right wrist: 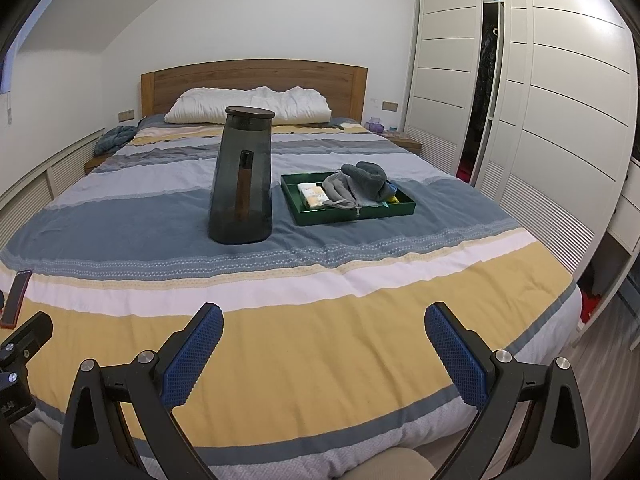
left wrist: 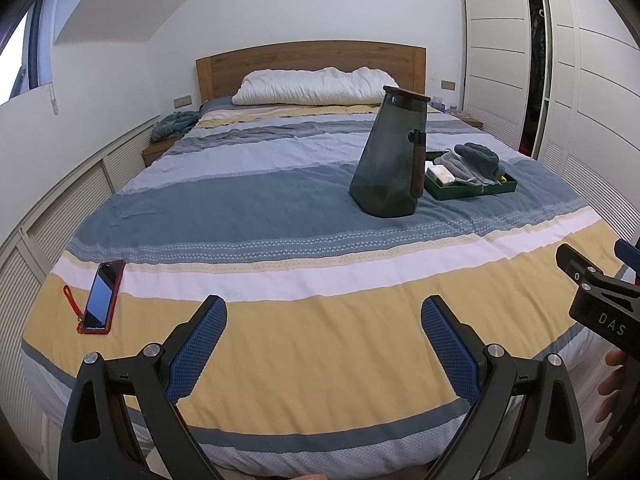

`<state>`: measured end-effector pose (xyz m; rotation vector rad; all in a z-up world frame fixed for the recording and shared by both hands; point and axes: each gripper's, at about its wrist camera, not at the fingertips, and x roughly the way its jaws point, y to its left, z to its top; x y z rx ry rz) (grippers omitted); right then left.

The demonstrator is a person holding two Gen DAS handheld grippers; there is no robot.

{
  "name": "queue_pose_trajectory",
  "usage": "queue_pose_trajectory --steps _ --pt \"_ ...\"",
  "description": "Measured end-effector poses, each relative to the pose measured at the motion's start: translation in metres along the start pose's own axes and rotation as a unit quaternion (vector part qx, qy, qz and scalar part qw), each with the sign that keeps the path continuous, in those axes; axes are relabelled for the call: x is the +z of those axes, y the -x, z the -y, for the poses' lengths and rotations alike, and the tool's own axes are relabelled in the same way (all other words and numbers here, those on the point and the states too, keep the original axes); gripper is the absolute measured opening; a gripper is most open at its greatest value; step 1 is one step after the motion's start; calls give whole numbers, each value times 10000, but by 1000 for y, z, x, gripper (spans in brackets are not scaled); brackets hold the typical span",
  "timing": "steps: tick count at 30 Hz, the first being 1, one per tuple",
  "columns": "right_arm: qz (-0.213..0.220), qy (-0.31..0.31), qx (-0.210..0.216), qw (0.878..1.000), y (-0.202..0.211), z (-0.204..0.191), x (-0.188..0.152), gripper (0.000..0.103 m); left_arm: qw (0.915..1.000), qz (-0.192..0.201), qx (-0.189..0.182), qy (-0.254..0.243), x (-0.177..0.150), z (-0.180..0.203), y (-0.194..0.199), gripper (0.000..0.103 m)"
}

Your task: Organize soft objects

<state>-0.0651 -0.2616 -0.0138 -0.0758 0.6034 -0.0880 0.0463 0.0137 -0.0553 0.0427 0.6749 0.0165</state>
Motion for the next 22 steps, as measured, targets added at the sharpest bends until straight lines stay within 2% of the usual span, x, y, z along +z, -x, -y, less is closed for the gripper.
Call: queue_pose_trajectory --steps 22 --pt "16 19 -7 10000 -2 0 1 103 10000 4 -20 -23 1 3 -1 95"
